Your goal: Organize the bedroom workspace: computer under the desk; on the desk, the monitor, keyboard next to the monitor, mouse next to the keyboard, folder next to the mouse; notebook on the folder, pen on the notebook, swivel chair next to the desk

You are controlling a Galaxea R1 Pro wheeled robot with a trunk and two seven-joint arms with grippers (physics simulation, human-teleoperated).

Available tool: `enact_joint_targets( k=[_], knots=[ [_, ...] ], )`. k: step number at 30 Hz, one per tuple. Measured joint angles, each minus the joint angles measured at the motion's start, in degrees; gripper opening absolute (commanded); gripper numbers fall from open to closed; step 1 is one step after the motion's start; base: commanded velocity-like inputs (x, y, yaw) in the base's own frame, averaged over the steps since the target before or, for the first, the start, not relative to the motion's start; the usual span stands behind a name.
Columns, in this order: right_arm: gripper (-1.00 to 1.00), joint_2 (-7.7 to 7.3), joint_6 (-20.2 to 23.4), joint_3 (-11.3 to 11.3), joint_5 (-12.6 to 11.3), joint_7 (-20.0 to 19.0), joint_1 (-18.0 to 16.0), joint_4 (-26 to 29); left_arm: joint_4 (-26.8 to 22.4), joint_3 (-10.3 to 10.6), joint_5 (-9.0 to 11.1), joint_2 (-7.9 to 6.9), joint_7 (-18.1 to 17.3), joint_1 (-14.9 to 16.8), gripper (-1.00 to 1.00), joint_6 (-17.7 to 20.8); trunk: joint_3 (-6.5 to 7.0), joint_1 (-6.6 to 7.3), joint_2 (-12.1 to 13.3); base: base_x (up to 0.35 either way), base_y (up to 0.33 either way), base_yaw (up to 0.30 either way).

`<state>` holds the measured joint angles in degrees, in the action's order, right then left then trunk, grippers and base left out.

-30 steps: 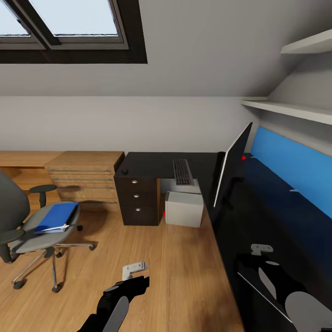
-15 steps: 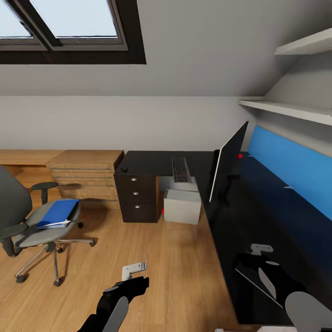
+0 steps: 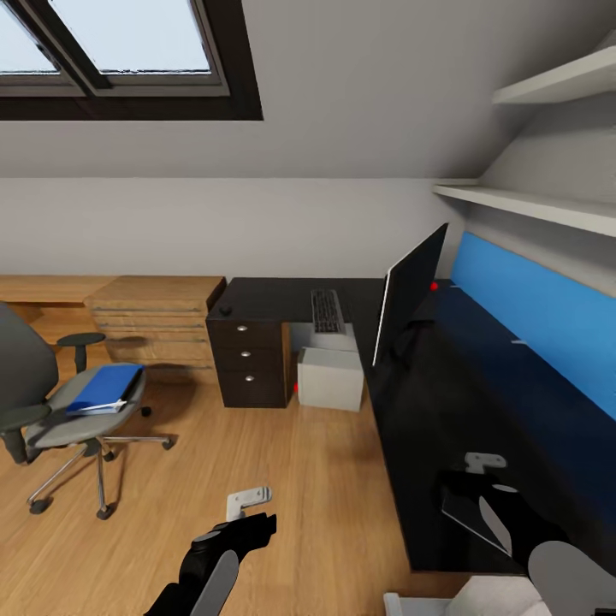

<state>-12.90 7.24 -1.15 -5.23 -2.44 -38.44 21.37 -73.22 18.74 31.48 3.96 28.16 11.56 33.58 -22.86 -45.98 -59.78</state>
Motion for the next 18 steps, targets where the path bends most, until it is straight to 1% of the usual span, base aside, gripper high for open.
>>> enact_joint_targets(
  k=[7,18],
  knots=[
    [1.0,0.01,0.0,0.0,-0.2,-0.1,0.0,-0.1,0.5,0.1,-0.1,0.08,0.0,0.0,1.0,0.0,0.0,0.0,0.0,-0.146,-0.139,0.0],
    [1.0,0.0,0.0,0.0,0.0,0.0,0.0,0.0,0.7,0.1,-0.2,0.09,0.0,0.0,1.0,-0.1,0.0,0.0,0.0,-0.023,-0.021,0.0]
  ],
)
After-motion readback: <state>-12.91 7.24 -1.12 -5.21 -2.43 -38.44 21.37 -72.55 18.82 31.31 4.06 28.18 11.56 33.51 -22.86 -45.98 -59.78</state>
